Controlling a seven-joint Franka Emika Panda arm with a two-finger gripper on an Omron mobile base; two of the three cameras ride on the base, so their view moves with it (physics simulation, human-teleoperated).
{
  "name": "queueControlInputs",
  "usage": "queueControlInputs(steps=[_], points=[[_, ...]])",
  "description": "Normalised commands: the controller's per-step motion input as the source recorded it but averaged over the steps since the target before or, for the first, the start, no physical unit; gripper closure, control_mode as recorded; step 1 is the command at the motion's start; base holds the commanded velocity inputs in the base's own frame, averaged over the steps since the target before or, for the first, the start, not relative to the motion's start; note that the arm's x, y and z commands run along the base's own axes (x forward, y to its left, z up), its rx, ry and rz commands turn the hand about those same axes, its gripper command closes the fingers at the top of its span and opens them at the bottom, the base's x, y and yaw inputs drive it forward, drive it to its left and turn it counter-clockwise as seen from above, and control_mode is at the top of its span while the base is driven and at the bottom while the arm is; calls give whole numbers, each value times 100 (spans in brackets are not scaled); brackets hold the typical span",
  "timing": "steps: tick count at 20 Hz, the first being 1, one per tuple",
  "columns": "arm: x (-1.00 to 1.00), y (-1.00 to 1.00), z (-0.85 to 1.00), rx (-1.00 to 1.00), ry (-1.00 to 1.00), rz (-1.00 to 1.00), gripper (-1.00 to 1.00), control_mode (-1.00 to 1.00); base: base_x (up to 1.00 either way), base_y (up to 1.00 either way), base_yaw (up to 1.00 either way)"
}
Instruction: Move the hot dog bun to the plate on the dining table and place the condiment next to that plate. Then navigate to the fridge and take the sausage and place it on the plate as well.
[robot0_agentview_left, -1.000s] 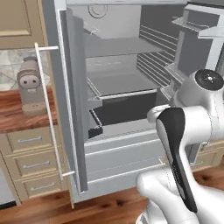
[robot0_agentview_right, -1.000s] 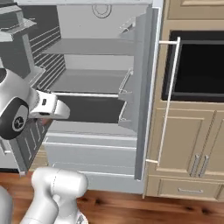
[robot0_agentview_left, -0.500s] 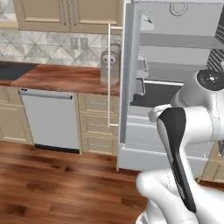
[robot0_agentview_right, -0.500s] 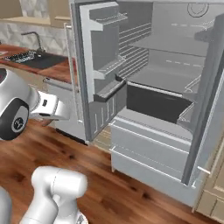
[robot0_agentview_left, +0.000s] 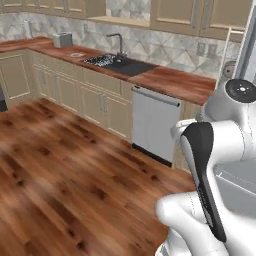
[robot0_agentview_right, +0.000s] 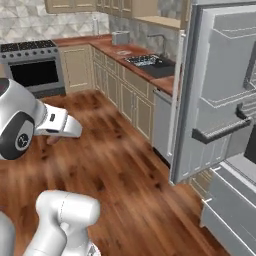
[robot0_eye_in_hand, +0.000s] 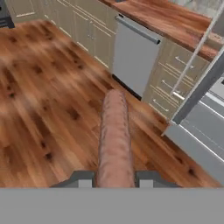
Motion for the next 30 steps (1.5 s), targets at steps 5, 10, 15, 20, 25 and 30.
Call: queueControlInputs(steps=[5, 10, 15, 20, 25, 30], points=[[0, 0, 0, 0, 0, 0, 100, 100, 17, 52, 80], [0, 0, 0, 0, 0, 0, 100, 100, 95, 15, 33], [0, 0, 0, 0, 0, 0, 100, 100, 100, 0, 0], [0, 0, 0, 0, 0, 0, 100, 100, 100, -1, 0], [0, 0, 0, 0, 0, 0, 100, 100, 100, -12, 0], [0, 0, 0, 0, 0, 0, 100, 100, 100, -21, 3]])
